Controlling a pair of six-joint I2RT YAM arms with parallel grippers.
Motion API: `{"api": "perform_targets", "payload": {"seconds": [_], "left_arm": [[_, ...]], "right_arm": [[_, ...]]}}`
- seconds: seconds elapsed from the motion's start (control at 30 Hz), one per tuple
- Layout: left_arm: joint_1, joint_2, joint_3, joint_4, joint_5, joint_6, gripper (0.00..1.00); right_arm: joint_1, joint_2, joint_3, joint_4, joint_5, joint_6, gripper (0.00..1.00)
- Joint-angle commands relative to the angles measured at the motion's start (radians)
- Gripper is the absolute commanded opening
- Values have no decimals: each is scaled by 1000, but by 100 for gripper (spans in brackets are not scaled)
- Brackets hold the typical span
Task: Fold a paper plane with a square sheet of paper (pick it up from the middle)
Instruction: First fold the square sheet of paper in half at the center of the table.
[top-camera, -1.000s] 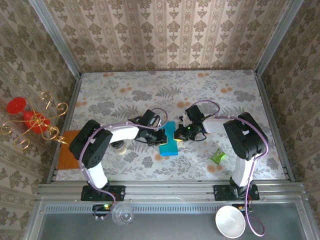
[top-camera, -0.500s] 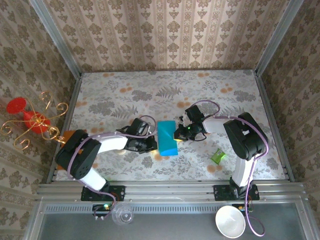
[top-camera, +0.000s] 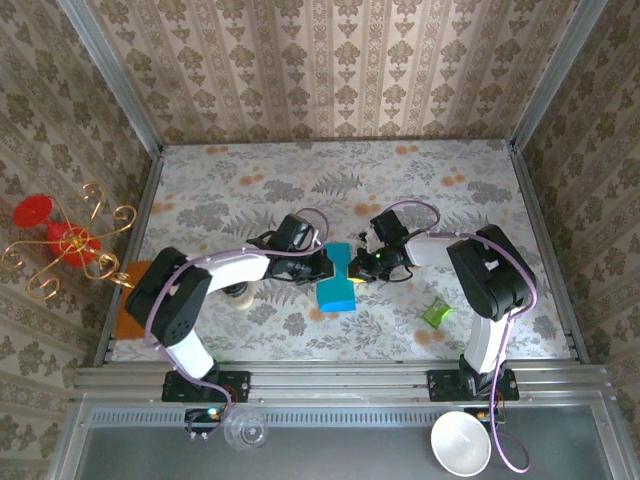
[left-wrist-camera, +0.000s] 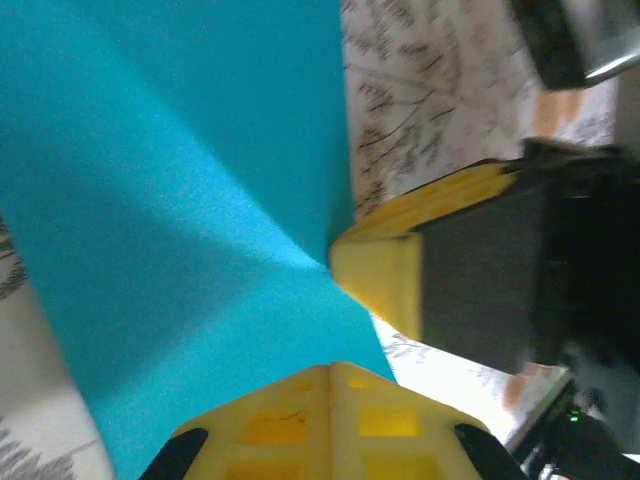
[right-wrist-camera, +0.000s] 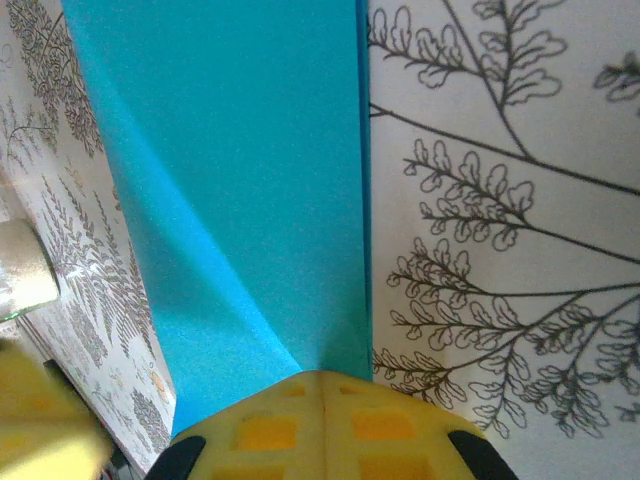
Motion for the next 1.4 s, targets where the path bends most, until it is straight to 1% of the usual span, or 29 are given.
{"api": "perform_targets", "payload": {"seconds": [0.0,0.1,0.2,0.33,0.43,0.5,0.57,0.63,0.73,0.8,0.9,1.0,1.07,1.17,1.27,1.37], "left_arm": [[9,53,18,-17,12,34,8],[40,68,21,1,20,49,8],[51,76,0,2,20,50,8],[69,76,-109,29,22,19,8],[95,32,-181,18,15,17,8],[120,-16,-195,-30,9,42,8],[138,-76,-182,-77,30,74,8],[138,-123,-147,-118,43,103,9],[122,-138,-97,-98,85,104,9],[98,-109,-66,-69,91,92,9],[60,-21,-13,-57,91,88,9],[37,55,1,-12,105,61,8],[30,77,-10,1,109,52,8],[31,63,-62,-15,98,75,8],[33,41,-119,-112,70,142,8],[32,7,-178,-199,48,182,6]], "right_arm": [[-15,134,-108,-230,377,10,5],[-15,136,-110,-227,375,10,5],[-16,137,-111,-227,377,12,5],[-18,139,-113,-231,387,17,5],[-18,144,-110,-235,390,16,5],[-18,143,-110,-233,390,16,5],[-18,141,-110,-235,392,15,5],[-18,138,-111,-232,394,16,5],[-18,140,-114,-228,392,18,5],[-18,144,-116,-226,392,19,5],[-18,144,-117,-223,391,21,5],[-18,142,-117,-225,392,19,5],[-18,140,-117,-226,393,18,5],[-19,134,-125,-221,404,22,5],[-19,133,-128,-215,410,25,5],[-20,130,-127,-215,414,28,5]]}}
